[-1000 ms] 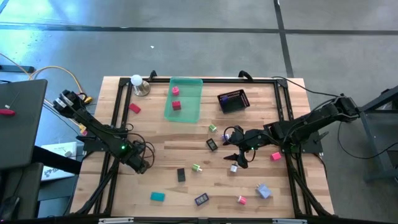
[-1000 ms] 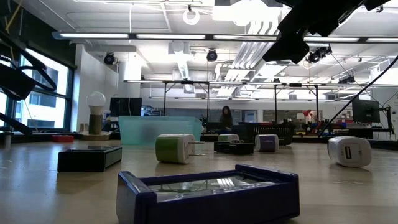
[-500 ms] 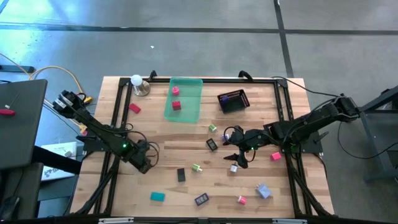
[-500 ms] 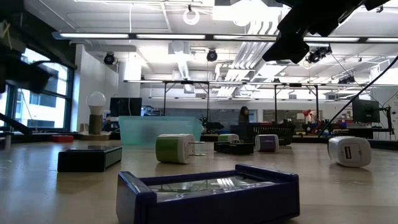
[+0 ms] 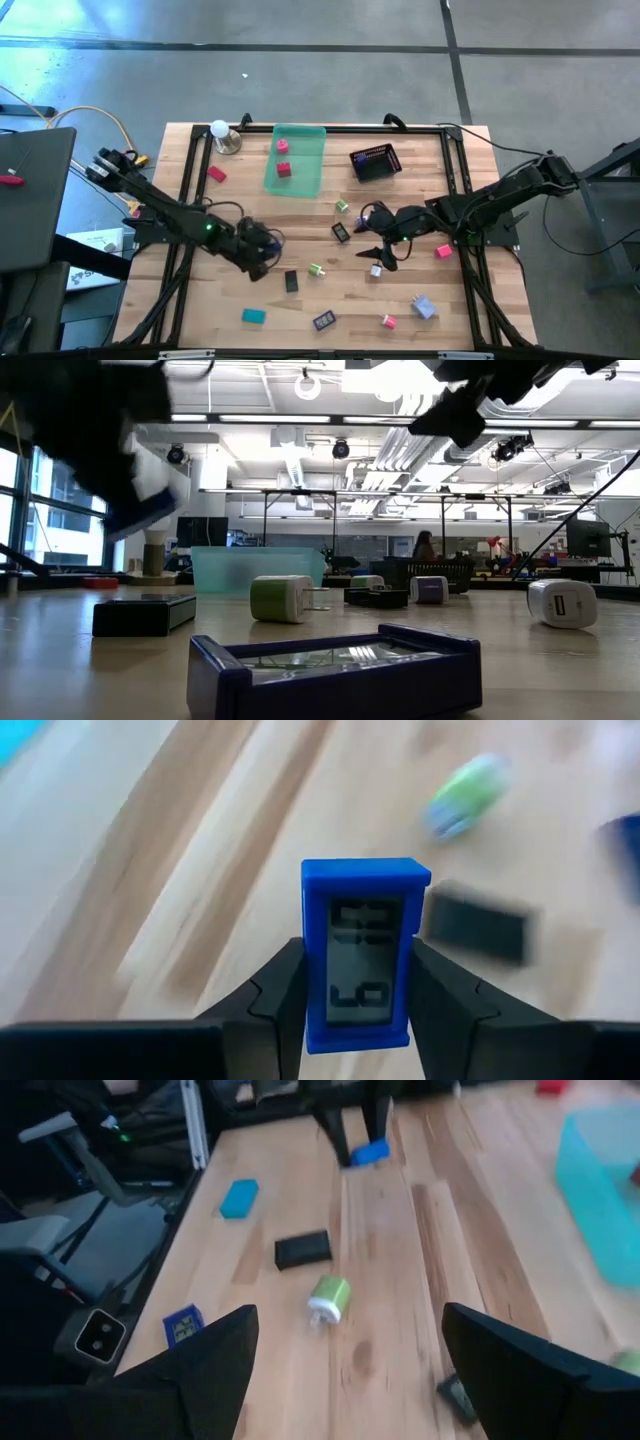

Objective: Pick & Place Office items
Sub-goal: Put the blue digital clock into the black bin

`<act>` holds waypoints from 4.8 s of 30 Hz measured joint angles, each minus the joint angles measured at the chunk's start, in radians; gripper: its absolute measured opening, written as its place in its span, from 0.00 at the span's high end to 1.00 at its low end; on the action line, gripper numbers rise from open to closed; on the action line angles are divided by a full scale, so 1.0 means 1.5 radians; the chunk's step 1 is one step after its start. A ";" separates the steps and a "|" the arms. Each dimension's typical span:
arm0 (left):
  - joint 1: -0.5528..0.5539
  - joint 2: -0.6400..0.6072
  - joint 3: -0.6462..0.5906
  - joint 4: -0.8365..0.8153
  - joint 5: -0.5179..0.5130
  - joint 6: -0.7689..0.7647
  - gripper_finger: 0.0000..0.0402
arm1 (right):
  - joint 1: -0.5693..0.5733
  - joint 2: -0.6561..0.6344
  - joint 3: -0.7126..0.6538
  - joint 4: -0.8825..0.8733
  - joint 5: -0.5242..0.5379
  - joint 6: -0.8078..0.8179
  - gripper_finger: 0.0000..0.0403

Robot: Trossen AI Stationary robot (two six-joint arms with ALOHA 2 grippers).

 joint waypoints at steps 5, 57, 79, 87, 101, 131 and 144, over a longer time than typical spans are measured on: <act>0.025 0.000 0.001 0.211 0.044 0.208 0.69 | 0.001 0.000 0.000 0.051 -0.002 -0.066 0.24; 0.323 0.386 0.208 0.677 0.909 0.037 0.69 | 0.090 0.144 0.002 0.269 0.098 -0.332 0.33; 0.340 0.387 0.209 0.674 0.886 0.052 0.69 | 0.063 0.175 0.002 0.313 0.002 -0.332 0.50; 0.340 0.387 0.209 0.672 0.885 0.052 0.69 | 0.062 0.175 0.002 0.311 0.005 -0.359 0.66; 0.340 0.387 0.209 0.669 0.887 0.049 0.68 | 0.039 0.175 0.002 0.310 -0.045 -0.374 0.84; 0.428 0.386 0.197 0.669 1.067 -0.027 0.45 | 0.054 0.118 0.185 -0.305 0.191 -0.192 0.85; 0.405 0.386 0.152 0.636 1.064 -0.036 0.45 | -0.163 0.117 0.323 -0.611 0.120 -0.271 0.85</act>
